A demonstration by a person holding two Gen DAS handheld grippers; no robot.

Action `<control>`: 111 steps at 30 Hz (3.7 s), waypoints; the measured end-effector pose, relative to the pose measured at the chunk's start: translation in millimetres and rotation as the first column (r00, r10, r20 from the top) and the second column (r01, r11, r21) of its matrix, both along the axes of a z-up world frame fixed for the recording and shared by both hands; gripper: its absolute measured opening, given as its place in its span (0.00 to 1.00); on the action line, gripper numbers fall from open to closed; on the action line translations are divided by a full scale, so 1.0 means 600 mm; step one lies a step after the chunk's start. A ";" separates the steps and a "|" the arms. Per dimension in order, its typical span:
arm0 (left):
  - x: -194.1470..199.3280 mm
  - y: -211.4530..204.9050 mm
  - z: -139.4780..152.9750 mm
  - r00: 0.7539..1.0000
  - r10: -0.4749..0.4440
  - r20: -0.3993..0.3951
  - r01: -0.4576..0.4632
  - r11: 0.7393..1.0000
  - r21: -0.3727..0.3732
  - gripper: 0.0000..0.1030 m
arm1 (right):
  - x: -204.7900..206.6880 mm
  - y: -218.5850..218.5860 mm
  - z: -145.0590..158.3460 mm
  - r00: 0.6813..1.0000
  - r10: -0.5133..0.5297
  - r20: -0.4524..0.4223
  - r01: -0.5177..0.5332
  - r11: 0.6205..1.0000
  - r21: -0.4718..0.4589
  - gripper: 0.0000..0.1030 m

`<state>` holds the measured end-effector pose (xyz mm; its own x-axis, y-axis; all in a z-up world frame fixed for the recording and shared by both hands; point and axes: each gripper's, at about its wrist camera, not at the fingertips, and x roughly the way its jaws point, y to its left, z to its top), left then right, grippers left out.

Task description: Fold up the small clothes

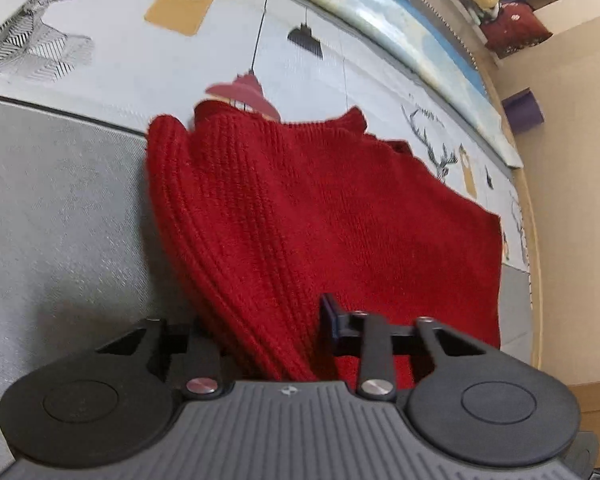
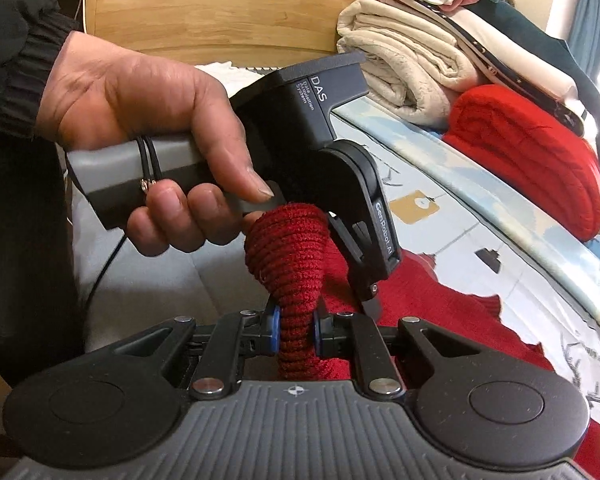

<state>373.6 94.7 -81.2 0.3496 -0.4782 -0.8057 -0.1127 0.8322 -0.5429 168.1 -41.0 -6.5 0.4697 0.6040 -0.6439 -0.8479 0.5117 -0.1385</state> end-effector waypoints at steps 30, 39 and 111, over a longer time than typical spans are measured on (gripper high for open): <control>-0.025 -0.037 0.167 0.960 0.077 0.268 -0.089 0.995 0.036 0.65 | 0.023 -0.281 0.037 0.899 -0.420 -0.123 0.433 0.894 0.110 0.12; -0.045 -0.216 0.132 0.897 -0.381 0.223 0.325 0.912 0.251 0.62 | 0.029 -0.446 -0.047 0.664 -0.641 -0.386 0.666 0.741 -0.085 0.13; -0.011 -0.135 0.046 0.985 -0.166 0.046 0.163 0.984 0.074 0.26 | 0.123 -0.402 -0.134 0.563 -0.465 -0.683 0.687 0.723 0.073 0.36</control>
